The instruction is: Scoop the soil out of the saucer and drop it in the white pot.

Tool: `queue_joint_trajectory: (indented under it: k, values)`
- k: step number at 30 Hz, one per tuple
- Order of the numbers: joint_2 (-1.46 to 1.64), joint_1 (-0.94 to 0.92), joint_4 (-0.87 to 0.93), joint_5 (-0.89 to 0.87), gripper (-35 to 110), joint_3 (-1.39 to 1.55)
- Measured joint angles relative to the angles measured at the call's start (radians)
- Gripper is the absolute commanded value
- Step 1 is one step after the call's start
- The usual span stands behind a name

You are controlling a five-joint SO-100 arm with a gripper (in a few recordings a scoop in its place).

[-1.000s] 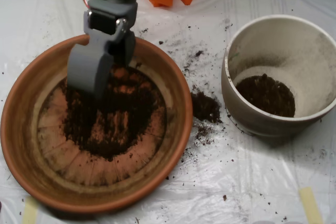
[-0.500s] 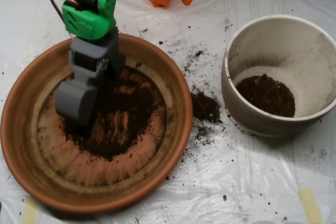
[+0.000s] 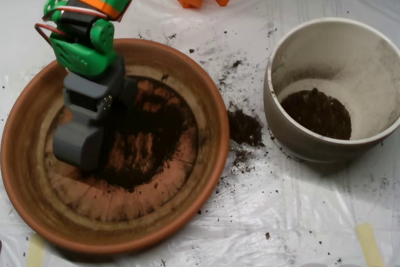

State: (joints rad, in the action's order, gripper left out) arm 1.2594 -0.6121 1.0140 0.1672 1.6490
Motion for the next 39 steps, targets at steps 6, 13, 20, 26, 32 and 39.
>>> queue_joint_trajectory:
  k: [6, 13, 20, 26, 32, 39]
  values:
    - [-0.1, 0.0, 0.095, 0.029, 29, -0.146]
    - [-0.095, 0.002, 0.089, 0.044, 16, -0.176]
    - [0.038, 0.0, -0.052, 0.051, 9, 0.037]
    - [0.12, 0.0, -0.184, 0.078, 8, 0.17]
    - [0.166, 0.006, -0.288, 0.129, 5, 0.255]
    - [0.206, 0.031, -0.382, 0.21, -1, 0.318]
